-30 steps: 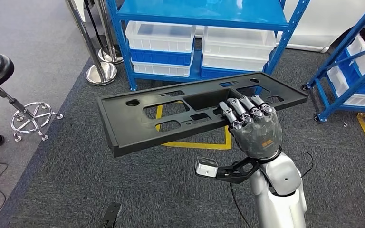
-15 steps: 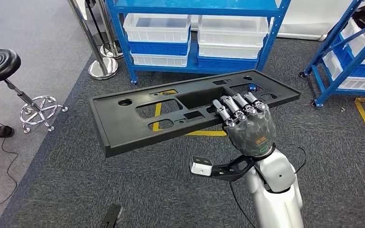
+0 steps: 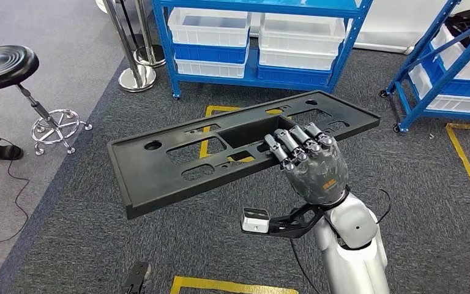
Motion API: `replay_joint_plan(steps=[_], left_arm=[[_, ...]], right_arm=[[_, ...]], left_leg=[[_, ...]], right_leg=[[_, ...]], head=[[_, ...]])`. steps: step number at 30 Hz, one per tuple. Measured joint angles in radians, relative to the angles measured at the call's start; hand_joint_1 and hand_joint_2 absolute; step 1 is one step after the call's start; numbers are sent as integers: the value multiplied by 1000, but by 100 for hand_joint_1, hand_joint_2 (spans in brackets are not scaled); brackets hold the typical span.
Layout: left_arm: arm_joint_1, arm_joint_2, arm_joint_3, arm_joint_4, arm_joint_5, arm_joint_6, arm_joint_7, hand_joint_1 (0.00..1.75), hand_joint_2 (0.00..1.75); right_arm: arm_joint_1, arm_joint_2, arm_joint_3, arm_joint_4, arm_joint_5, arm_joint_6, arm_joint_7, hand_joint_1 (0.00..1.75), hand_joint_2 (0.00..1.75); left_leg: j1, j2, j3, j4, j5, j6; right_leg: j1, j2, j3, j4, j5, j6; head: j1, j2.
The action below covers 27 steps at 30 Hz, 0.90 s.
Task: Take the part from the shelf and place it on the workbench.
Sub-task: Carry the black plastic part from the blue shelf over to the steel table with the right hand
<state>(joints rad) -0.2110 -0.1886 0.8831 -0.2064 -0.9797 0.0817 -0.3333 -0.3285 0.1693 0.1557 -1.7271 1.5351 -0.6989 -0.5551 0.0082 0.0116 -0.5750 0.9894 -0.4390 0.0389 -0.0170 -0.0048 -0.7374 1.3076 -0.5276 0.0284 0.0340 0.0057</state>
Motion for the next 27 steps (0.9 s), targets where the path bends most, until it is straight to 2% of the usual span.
replay_joint_plan(steps=[1, 2, 4, 5, 6, 8, 9, 10, 12, 13, 14, 15, 16, 18, 19, 20, 22, 24, 25, 27], left_arm=[[1, -1, -5, -1, 5, 1, -1, 0, 175], [1, -3, -8, -1, 7, 2, -4, 0, 175], [1, -7, -14, 0, 8, 6, -11, 0, 175], [1, -9, -16, 0, 8, 8, -14, 0, 175], [1, -10, -19, 0, 7, 10, -15, 0, 175], [1, -12, -24, 0, 6, 12, -16, 0, 175], [1, -13, -26, 0, 5, 12, -16, 0, 175], [1, -13, -27, 0, 5, 12, -17, 0, 175], [2, -14, -30, 0, 5, 13, -17, 0, 175], [2, -14, -31, 0, 5, 15, -16, 0, 175], [2, -14, -32, 0, 5, 17, -15, 0, 175], [3, -15, -33, 0, 6, 18, -15, 0, 175], [2, -15, -34, 0, 7, 19, -16, 0, 175], [1, -14, -34, 0, 9, 19, -19, 0, 175], [0, -14, -34, 0, 10, 20, -20, 0, 175], [0, -14, -34, 0, 11, 20, -21, 0, 175], [1, -13, -34, 0, 12, 21, -23, 0, 175], [1, -14, -35, 0, 14, 21, -25, 0, 175], [0, -15, -35, 0, 15, 21, -28, 0, 175], [0, -17, -35, 0, 18, 21, -34, 0, 175]], right_arm=[[0, 1, -1, 0, 0, 0, -6, 175, 175], [-1, 1, 0, 0, 0, 0, -7, 175, 175], [-4, 1, 0, -1, 0, 0, -3, 175, 175], [-5, 1, 0, -1, 0, 0, 2, 175, 175], [-6, 1, 1, -1, 0, 0, 5, 175, 175], [-6, 1, 3, -1, 0, 0, 9, 175, 175], [-6, 1, 6, -1, 0, 0, 8, 175, 175], [-7, 1, 9, -1, 0, 0, 6, 175, 175], [-7, 2, 13, 0, 0, 0, 17, 175, 175], [-8, 1, 17, 3, 0, 0, 33, 175, 175], [-10, 1, 23, 8, 0, 0, 58, 175, 175], [-12, -1, 33, 15, 0, 0, 90, 175, 175], [-16, -5, 46, 23, 0, 0, 129, 175, 175], [-29, -21, 82, 40, 0, 0, 214, 175, 175], [-39, -33, 100, 48, 0, 0, 253, 175, 175], [-50, -46, 122, 55, 0, 0, 292, 175, 175], [-78, -78, 173, 75, 0, 0, 382, 175, 175], [-124, -126, 253, 106, 0, 0, 514, 175, 175], [-156, -155, 303, 125, 0, 0, 587, 175, 175], [-217, -214, 411, 160, 0, 0, 717, 175, 175]], left_leg=[[0, 0, -20, 8, 8, -3], [0, 0, -38, 17, 14, -6], [-2, -1, -62, 35, 23, -16], [-3, -2, -67, 40, 28, -22], [-4, -2, -70, 41, 34, -29], [0, -2, -76, 44, 37, -43], [2, -3, -85, 62, 18, -49], [4, -4, -99, 96, -15, -54], [6, -5, -136, 209, -98, -63], [6, -5, -149, 262, -122, -66], [6, -5, -151, 292, -126, -67], [6, -5, -135, 286, -113, -66], [5, -5, -103, 247, -90, -63], [2, -6, -13, 112, -55, -50], [-1, -6, 17, 61, -48, -44], [-4, -7, 33, 30, -47, -38], [-6, -7, 33, 17, -41, -28], [-2, -4, 31, 4, -27, -15], [1, -3, 28, -2, -19, -8], [1, -1, 17, -2, -11, 0]], right_leg=[[-1, 0, 34, -24, 29, 0], [-2, 0, 87, -77, 42, -1], [0, 0, 191, -212, 14, -8], [2, 0, 220, -257, -6, -13], [6, 0, 230, -280, -16, -19], [4, -1, 222, -287, -3, -35], [3, -2, 216, -289, 7, -44], [1, -3, 209, -291, 16, -51], [3, -4, 190, -290, 32, -57], [4, -4, 180, -289, 38, -58], [5, -4, 170, -286, 44, -58], [6, -4, 162, -283, 48, -57], [6, -3, 154, -280, 52, -55], [8, -3, 145, -276, 58, -50], [9, -3, 142, -275, 61, -45], [9, -3, 140, -275, 65, -40], [8, -4, 137, -278, 73, -26], [8, -3, 127, -264, 62, -15], [7, -2, 112, -234, 39, -11], [5, 1, 58, -115, -29, -5]], head=[[0, 0], [0, 0], [-1, 0], [-1, 0], [-1, 0], [-1, 0], [-1, 0], [-1, 0], [-1, 0], [-1, 0], [-1, 0], [-1, 0], [-1, 0], [-1, 0], [-1, 0], [-1, 0], [-1, 0], [-1, 0], [0, 0], [0, 0]])
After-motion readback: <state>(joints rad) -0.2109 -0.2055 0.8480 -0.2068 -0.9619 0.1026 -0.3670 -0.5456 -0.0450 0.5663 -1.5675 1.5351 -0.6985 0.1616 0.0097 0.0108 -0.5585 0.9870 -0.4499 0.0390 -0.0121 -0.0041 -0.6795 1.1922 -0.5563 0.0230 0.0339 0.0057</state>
